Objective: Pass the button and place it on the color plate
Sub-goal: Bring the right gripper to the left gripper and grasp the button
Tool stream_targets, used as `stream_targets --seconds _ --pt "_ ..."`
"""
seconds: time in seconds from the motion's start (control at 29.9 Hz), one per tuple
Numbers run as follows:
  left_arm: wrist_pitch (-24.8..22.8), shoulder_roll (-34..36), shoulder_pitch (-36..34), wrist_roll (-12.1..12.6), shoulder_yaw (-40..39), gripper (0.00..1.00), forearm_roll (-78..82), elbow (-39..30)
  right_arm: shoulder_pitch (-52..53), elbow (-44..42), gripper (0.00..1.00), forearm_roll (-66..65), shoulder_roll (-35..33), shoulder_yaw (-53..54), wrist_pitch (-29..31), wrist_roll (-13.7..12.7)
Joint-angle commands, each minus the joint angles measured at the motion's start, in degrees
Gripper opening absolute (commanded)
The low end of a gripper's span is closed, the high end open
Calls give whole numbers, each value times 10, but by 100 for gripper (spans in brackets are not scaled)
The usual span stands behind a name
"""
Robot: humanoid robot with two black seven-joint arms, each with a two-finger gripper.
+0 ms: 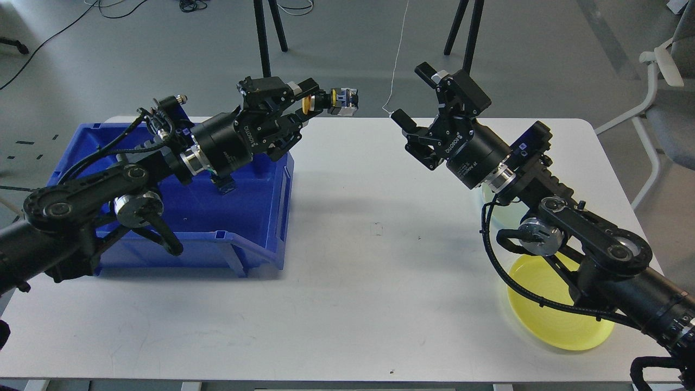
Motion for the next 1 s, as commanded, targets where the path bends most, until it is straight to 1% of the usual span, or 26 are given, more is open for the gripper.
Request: stream_targets --seconds 0.0,0.13,0.64,0.97 --pt "0 -1 0 0 0 8 0 0 1 -16 100 -1 28 -3 -3 0" --pt "0 -1 0 0 0 8 0 0 10 -40 100 -1 57 -3 -4 0" --pt "0 -1 1 0 0 8 -9 1 50 -100 100 -3 128 -3 -10 0" --pt "0 -1 1 0 0 9 -9 2 55 -106 98 -1 133 -9 -10 0"
